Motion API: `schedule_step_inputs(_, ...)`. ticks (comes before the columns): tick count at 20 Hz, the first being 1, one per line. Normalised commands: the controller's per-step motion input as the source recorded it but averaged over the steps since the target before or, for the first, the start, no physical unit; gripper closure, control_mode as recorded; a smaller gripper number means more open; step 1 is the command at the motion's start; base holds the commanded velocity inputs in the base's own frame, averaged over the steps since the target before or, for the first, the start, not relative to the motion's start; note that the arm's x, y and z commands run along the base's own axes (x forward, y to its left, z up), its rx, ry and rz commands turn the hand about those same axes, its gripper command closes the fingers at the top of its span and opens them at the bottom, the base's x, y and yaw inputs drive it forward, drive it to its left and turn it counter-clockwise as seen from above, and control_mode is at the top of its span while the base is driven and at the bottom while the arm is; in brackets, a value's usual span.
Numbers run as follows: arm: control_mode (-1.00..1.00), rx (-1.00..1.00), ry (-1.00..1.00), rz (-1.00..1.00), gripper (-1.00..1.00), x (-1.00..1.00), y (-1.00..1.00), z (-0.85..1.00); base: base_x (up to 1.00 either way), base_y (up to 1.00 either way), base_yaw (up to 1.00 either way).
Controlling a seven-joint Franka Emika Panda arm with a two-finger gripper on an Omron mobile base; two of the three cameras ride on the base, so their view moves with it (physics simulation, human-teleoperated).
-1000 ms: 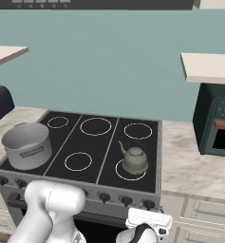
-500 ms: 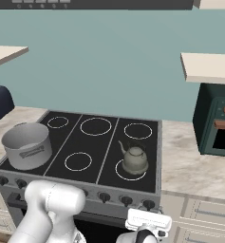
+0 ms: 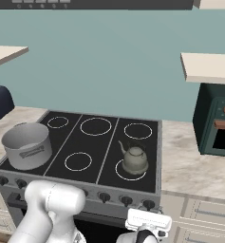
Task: Pick the kettle from the counter and place it on a stove burner. Then turn the burner on.
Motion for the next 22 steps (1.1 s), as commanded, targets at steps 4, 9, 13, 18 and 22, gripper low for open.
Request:
schedule_step_inputs(4, -1.0, 0.0, 0.0, 0.0, -1.0, 0.0, 0.06, 0.0, 0.0, 0.0, 0.0)
schedule_step_inputs(9, -1.0, -0.01, 0.0, 0.0, -1.0, 0.0, 0.07, 0.0, 0.0, 0.0, 0.0)
schedule_step_inputs(13, -1.0, -0.01, 0.0, 0.0, -1.0, 0.0, 0.09, 0.0, 0.0, 0.0, 0.0)
schedule_step_inputs(18, -1.0, 0.0, 0.0, 0.0, -1.0, 0.0, 0.0, 0.0, 0.0, 0.0, 0.0)
schedule_step_inputs(22, -1.0, 0.0, 0.0, 0.0, 1.0, 0.0, 0.0, 0.0, 0.0, 0.0, 0.0)
